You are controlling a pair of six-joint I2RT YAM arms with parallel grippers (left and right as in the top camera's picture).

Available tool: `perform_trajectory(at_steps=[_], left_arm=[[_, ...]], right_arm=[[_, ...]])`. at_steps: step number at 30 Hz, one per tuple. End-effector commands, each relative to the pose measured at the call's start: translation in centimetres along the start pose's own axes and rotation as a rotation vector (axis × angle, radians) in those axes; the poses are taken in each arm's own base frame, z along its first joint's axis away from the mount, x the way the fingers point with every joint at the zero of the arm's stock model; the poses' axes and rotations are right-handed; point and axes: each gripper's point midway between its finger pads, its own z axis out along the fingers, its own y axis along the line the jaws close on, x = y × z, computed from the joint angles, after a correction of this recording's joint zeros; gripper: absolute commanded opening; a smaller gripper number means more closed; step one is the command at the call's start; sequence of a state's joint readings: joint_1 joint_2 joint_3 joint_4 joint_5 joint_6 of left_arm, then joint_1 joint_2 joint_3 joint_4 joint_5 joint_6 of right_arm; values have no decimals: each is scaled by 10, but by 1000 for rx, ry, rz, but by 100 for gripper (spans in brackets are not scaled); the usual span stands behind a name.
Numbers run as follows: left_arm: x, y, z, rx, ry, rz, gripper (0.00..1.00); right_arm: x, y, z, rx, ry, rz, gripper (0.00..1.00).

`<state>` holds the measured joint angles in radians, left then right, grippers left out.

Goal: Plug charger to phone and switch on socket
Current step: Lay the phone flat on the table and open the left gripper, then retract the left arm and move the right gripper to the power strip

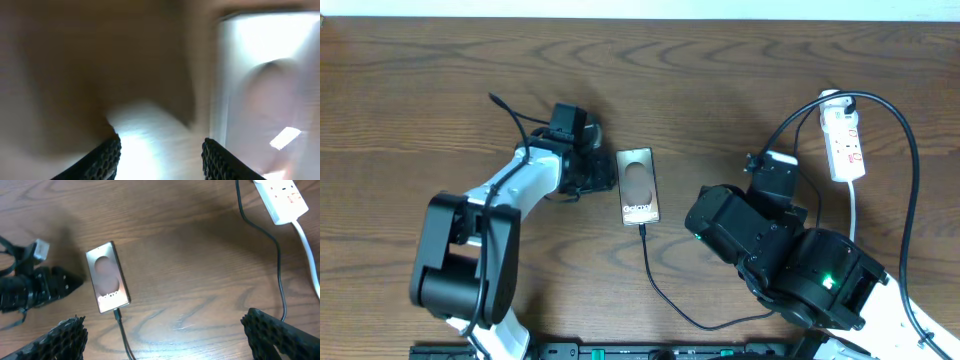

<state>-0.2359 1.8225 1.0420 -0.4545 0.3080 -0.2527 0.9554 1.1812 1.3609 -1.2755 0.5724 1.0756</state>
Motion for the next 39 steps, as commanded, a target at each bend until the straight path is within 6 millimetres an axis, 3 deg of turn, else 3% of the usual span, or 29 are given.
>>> perform_trajectory(at_steps=[1,6,10,14,15,17,18,23,27,32,39], left_arm=[[-8,32,-42,-206,-118,17,58],[-19,21,-131,-224,-348,35,61],[-15,4,-198,-163,-539,53,64],[1,-6,-256,-110,-708,68,79],[5,-7,-268,-102,-742,70,88],[15,-5,-290,-101,-810,67,89],[22,-2,-303,-110,-857,60,90],[48,4,-347,-104,-1014,45,92],[70,6,-367,-75,-1087,47,92],[86,9,-376,-62,-1120,49,92],[102,20,-350,-111,-996,44,92]], right_arm=[[-8,-4,0,20,-27,40,99],[-12,-14,2,58,-38,47,99],[-14,-28,5,109,-30,92,99],[-15,-45,7,170,-22,144,99],[-16,-49,8,184,-20,159,93],[-15,-57,9,211,-4,188,71],[-15,-62,10,225,6,197,53],[-17,-81,13,286,28,267,4],[-20,-97,17,326,48,338,1],[-26,-126,21,396,76,474,1],[-38,-182,22,523,55,688,1]])
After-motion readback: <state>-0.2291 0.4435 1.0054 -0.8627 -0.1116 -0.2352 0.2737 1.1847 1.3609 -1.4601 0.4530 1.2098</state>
